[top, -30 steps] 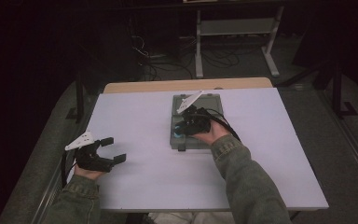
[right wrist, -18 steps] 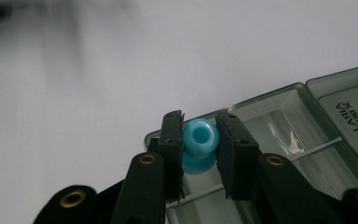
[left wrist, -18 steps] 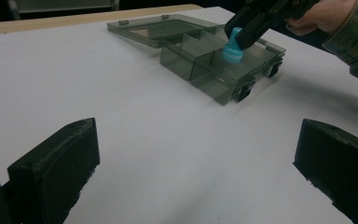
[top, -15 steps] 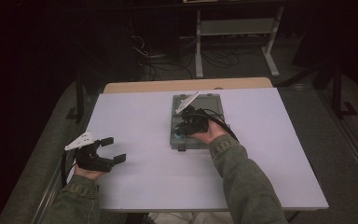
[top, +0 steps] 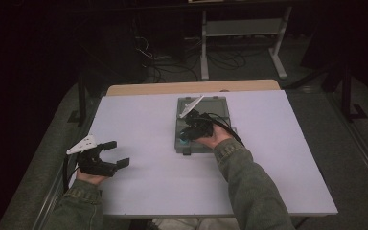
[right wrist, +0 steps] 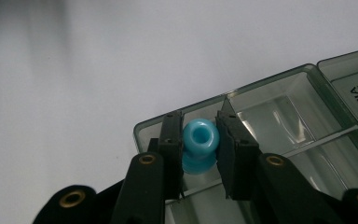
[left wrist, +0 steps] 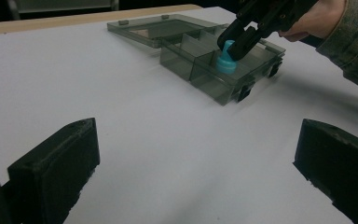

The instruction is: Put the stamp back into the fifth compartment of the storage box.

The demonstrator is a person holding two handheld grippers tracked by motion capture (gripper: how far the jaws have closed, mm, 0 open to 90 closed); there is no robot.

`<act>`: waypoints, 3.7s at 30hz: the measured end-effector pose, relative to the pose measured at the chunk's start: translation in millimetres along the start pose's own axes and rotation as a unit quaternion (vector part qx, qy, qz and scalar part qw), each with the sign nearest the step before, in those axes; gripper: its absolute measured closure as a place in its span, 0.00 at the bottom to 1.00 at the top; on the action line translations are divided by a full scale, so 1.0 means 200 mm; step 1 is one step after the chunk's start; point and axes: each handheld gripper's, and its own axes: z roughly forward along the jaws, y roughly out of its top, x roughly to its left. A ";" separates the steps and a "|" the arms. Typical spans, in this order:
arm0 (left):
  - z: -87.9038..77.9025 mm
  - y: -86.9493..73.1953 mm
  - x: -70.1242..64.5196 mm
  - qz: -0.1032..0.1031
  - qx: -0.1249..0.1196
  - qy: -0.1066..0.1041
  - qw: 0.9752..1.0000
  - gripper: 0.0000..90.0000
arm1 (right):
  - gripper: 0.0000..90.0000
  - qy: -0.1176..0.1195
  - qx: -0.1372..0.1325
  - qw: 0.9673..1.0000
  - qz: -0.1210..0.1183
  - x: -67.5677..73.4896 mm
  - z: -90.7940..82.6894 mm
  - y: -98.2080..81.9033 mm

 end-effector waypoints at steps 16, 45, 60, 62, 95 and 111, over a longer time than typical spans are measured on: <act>0.00 0.00 0.00 0.000 0.000 -0.001 1.000 0.00 | 0.24 -0.023 -0.025 0.999 0.009 0.00 -0.08 0.00; 0.00 0.00 0.00 0.000 0.003 0.000 1.000 0.00 | 0.00 -0.065 -0.069 0.995 0.036 0.00 -0.31 -0.11; 0.01 0.00 0.00 -0.001 0.004 0.001 1.000 0.00 | 0.00 -0.071 -0.080 0.993 0.051 -0.01 -0.38 -0.22; 0.01 0.00 0.00 -0.001 0.004 0.001 1.000 0.00 | 0.00 -0.074 -0.083 0.992 0.052 0.00 -0.39 -0.23; 0.01 0.00 0.00 0.000 0.004 0.001 1.000 0.00 | 0.00 -0.089 -0.133 0.984 0.083 0.01 -0.55 -0.50; 0.01 0.00 0.00 0.000 0.003 0.001 1.000 0.00 | 0.00 -0.097 -0.151 0.980 0.092 0.04 -0.57 -0.65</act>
